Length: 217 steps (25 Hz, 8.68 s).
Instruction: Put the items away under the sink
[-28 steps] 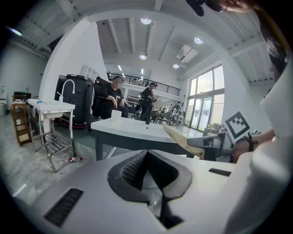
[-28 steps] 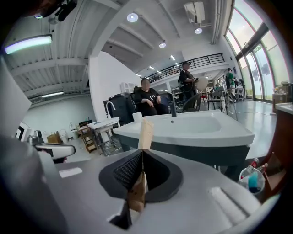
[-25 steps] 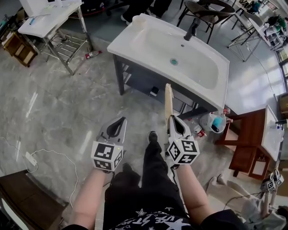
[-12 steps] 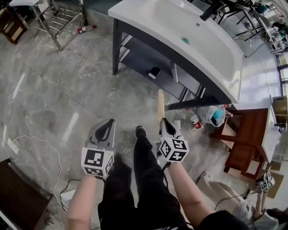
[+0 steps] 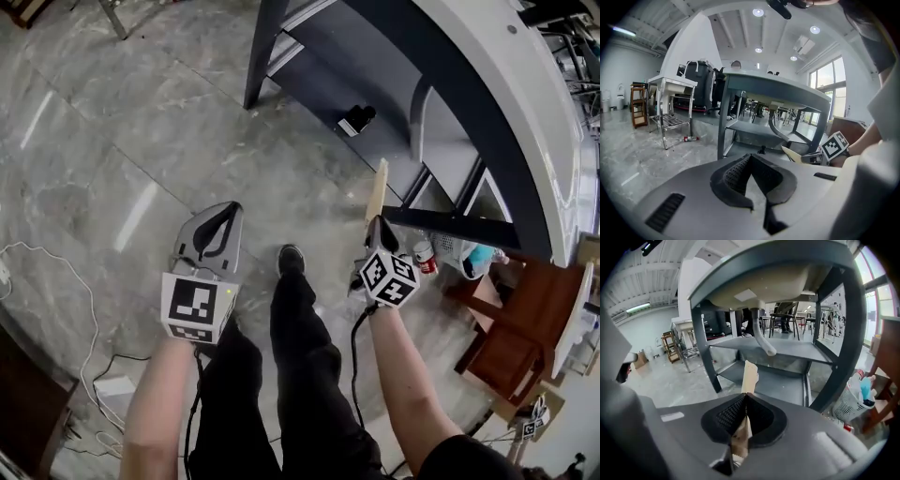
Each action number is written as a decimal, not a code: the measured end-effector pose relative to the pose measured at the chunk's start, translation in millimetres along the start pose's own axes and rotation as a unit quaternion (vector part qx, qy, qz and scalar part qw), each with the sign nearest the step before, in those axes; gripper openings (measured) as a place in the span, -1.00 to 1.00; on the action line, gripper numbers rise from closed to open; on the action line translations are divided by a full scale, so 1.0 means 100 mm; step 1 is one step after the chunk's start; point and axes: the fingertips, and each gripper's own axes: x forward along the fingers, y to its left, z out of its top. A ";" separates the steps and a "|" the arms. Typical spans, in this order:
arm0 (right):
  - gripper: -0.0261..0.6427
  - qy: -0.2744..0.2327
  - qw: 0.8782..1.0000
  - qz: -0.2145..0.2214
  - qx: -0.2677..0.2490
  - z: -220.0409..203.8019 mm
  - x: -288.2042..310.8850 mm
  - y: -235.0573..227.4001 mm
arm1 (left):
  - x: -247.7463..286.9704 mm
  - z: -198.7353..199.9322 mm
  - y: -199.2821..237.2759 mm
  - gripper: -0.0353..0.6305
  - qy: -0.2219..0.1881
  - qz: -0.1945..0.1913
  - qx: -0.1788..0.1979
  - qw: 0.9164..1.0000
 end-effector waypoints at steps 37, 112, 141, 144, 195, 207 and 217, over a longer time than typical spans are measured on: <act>-0.55 0.016 0.995 -0.081 -0.053 0.10 2.34 -1.05 | 1.53 -0.85 0.17 -0.87 0.058 0.015 -0.088 0.994; -0.91 -0.204 0.959 0.197 -0.026 5.25 -0.87 2.19 | 0.03 4.44 0.55 -0.87 -0.079 0.029 0.011 0.996; 0.39 -0.179 0.974 0.122 -0.064 6.11 1.23 2.28 | 2.47 5.36 1.30 -0.87 0.003 -0.170 0.082 0.982; 0.39 -0.191 0.969 0.125 -0.090 6.14 1.28 2.32 | 2.55 5.41 1.31 -0.87 0.001 -0.192 0.082 0.978; 0.26 -0.252 0.929 0.261 -0.080 5.58 -0.77 1.77 | 1.19 4.75 0.08 -0.87 -0.057 -0.094 0.064 0.992; 0.26 -0.235 0.888 0.382 -0.103 4.80 -1.31 2.23 | 0.52 4.01 0.06 -0.87 -0.055 0.004 0.028 0.998; 0.26 -0.184 0.879 0.426 -0.111 4.00 -1.40 3.00 | -0.17 3.40 0.50 -0.87 -0.061 0.062 -0.021 0.996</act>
